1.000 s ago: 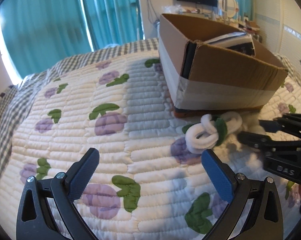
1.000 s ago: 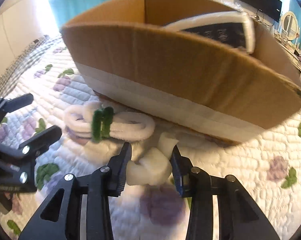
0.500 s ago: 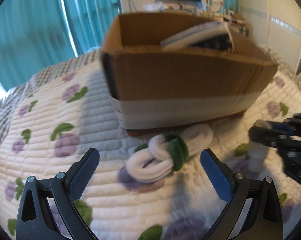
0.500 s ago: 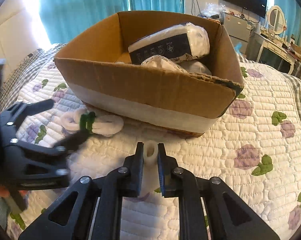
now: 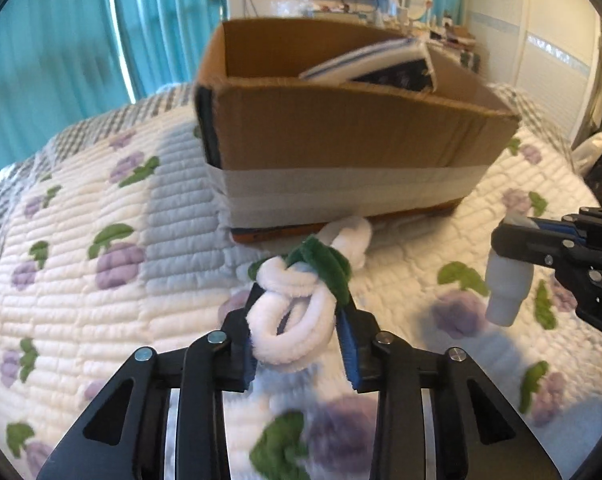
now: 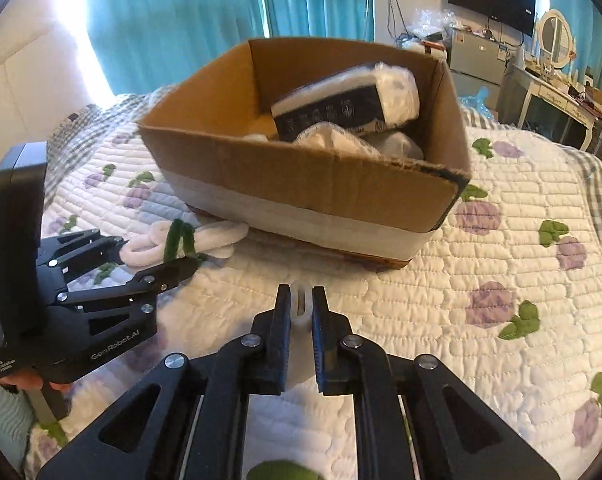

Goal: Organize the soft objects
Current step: 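Grasp the white fuzzy knot with the left gripper while the right gripper holds the piece, then drop the white piece and fuzzy knot into the box, opening both grippers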

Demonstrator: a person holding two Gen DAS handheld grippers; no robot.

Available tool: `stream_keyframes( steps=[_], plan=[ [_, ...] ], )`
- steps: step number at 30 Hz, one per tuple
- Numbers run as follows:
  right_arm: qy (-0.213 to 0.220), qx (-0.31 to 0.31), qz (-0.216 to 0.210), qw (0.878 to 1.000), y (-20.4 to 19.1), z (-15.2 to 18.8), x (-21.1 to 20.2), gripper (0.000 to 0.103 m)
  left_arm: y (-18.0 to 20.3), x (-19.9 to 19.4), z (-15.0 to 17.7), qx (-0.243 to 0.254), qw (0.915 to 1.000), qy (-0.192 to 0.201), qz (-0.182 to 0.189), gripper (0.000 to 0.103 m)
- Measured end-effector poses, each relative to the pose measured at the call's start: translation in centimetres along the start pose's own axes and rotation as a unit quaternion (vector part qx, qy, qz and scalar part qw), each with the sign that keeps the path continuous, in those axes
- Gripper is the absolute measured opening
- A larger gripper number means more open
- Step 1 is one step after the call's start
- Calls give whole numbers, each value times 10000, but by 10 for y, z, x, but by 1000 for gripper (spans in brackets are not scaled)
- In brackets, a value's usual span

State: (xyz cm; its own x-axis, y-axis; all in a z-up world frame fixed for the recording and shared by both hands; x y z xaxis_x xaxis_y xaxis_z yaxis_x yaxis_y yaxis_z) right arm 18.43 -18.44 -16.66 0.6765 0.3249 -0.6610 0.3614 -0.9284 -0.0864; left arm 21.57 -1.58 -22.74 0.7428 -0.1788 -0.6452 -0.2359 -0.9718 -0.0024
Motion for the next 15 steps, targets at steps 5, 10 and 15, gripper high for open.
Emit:
stream_keyframes(
  steps=[5,10,15],
  plan=[
    [215,110,-91,9997,-6,-5,-33,9,4,-39,-7,-93,9996,241,61,32],
    [443,119,-135,9989,-15,-14,-68,9,13,-77,-19,-19,9989,458,64,32],
    [762,32,-137,9970,-21,-40,-101,9,20,-109,-48,-48,9975,698,61,32]
  ],
)
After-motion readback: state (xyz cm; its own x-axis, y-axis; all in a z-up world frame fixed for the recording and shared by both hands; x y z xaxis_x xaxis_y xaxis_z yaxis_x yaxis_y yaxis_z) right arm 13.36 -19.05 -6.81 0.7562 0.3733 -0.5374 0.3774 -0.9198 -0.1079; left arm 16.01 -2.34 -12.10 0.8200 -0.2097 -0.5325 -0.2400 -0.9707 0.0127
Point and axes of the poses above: each gripper's, at about its wrist camera, not at the fingertips, and x roughly the way its jaws point, y to its right, z to its underside, the point moved 10 cm from there along x, roughly the way its jaws point, and after that the axes turned 10 degrees about y, right-handed, at the moved point
